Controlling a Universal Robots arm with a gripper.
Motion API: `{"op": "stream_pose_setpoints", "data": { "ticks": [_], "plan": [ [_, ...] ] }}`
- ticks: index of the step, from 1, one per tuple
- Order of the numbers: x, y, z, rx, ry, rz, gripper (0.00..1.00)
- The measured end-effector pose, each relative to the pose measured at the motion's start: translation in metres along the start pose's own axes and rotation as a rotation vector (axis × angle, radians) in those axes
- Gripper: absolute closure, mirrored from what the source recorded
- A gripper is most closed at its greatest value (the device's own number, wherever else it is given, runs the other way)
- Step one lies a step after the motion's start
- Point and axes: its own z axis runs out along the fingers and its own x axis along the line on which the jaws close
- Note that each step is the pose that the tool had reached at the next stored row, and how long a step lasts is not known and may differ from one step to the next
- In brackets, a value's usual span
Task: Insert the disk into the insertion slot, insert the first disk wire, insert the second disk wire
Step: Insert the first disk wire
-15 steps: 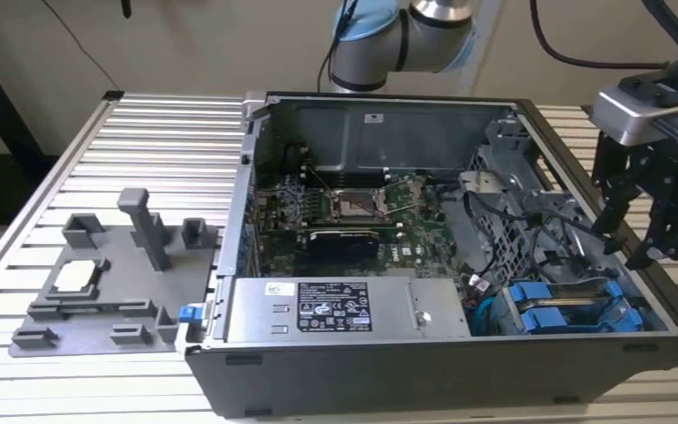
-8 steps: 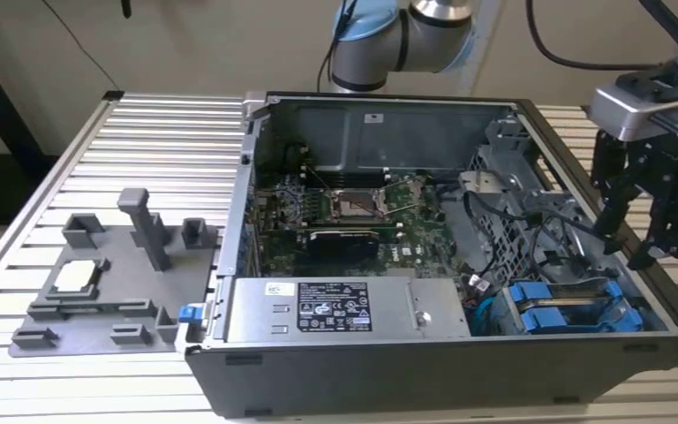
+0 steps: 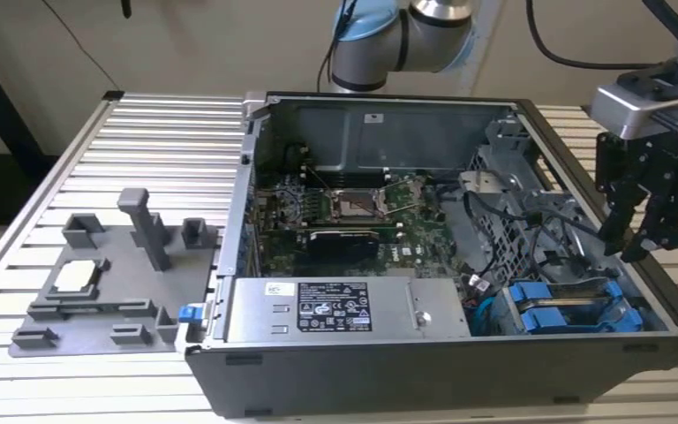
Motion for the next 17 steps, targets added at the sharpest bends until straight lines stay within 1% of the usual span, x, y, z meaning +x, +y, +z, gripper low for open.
{"op": "stream_pose_setpoints", "data": {
  "ticks": [1, 3, 4, 6, 7, 8, 9, 14, 17],
  "plan": [
    [0.0, 0.0, 0.0, 0.0, 0.0, 0.0, 0.63],
    [-0.0003, 0.0, 0.0, -0.0001, 0.0015, 0.0, 0.63],
    [-0.0007, -0.0002, -0.0001, -0.0007, 0.006, -0.001, 0.63],
    [-0.0021, -0.0004, -0.0002, -0.0024, 0.0181, -0.002, 0.63],
    [-0.0032, -0.0005, -0.0003, -0.0034, 0.0258, -0.003, 0.63],
    [-0.0046, -0.0007, -0.0004, -0.0047, 0.0354, -0.004, 0.63],
    [-0.0062, -0.001, -0.0005, -0.0056, 0.0426, -0.005, 0.63],
    [-0.0117, -0.0018, -0.001, -0.0059, 0.0441, -0.005, 0.63],
    [-0.0131, -0.0019, -0.0012, -0.0061, 0.0453, -0.005, 0.63]
  ]
}}
